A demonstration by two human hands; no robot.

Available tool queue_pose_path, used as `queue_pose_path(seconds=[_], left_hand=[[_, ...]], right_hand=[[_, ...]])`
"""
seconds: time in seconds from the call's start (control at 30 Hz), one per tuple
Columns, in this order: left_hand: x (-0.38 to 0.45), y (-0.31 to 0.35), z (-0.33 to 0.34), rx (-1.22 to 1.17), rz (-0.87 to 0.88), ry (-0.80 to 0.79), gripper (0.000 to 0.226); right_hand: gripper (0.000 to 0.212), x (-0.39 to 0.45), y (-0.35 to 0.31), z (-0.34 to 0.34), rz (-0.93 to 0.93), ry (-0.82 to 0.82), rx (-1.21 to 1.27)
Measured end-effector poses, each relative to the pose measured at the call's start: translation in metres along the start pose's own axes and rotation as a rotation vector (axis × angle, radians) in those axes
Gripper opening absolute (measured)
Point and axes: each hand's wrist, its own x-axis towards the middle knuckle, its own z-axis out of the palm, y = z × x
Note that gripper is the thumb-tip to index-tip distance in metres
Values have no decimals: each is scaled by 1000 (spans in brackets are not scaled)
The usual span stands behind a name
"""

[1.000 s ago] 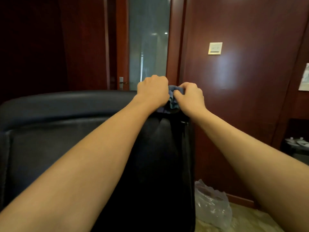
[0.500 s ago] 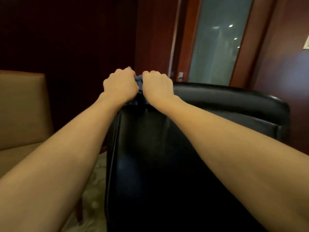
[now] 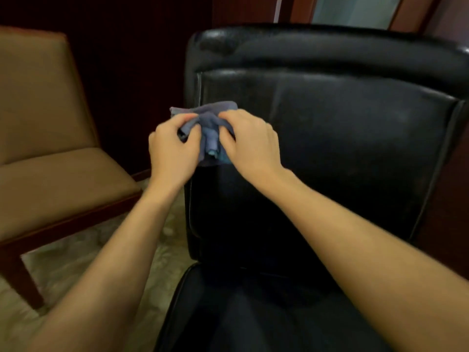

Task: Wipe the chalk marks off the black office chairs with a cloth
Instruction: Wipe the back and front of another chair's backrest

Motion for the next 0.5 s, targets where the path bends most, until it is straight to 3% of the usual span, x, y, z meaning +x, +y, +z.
queue_pose_path(seconds=[0.23,0.4,0.5], left_hand=[[-69,-8,13,-236,-84,-86,24],[-118,-12,40,-284,-105,-217,23],[-161,-26,51,-185,-119,-218,19]], right_hand=[[24,-74,19,5,198,37,331],[22,-126,46,5,316,15,328],[19,-173,53,23,383,-52,339]])
